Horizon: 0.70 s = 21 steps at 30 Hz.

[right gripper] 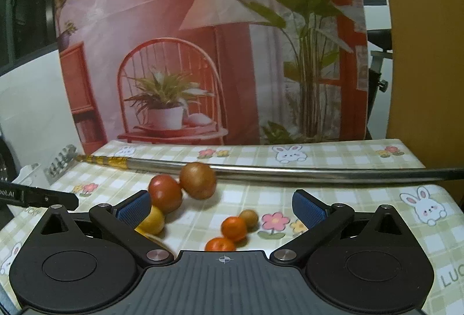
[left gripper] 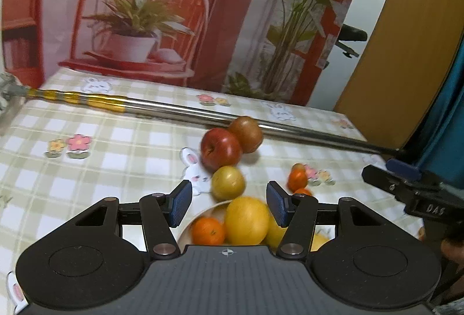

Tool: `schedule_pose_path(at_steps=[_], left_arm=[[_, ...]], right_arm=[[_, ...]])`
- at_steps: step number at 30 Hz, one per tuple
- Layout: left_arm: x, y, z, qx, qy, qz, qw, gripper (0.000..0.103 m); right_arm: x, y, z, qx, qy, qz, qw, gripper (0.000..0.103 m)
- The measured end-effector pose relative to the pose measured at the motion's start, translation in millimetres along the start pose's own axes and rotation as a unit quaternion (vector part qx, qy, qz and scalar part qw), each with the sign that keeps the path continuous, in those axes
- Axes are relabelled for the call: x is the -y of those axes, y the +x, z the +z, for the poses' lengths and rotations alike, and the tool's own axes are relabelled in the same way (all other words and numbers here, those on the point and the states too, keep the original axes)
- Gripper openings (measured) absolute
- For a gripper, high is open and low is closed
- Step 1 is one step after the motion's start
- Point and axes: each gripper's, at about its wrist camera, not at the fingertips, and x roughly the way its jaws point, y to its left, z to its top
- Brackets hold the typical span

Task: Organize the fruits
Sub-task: 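Move both tools back toward the remaining fruit beside the plate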

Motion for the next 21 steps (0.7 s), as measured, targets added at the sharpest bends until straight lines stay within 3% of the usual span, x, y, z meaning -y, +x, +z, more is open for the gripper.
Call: schedule_pose_path(at_steps=[4, 10, 15, 21], left_arm=[[2, 27, 13, -0.016, -0.016, -0.022, 0.9995, 0.059], [2, 87, 20, -0.072, -0.049, -0.032, 0.9957, 0.058], [2, 118, 20, -0.097, -0.056, -0.017, 0.9936, 0.058], [2, 124, 21, -0.100, -0.049, -0.001, 0.9938, 0.058]], right_arm=[[6, 6, 4, 0.004, -0.006, -0.009, 1.000, 0.102], [13, 15, -8, -0.012, 0.007, -0.008, 1.000, 0.100], [20, 20, -17, -0.024, 0.016, -0.005, 1.000, 0.100], [31, 26, -26, -0.033, 0.030, -0.004, 0.999, 0.100]])
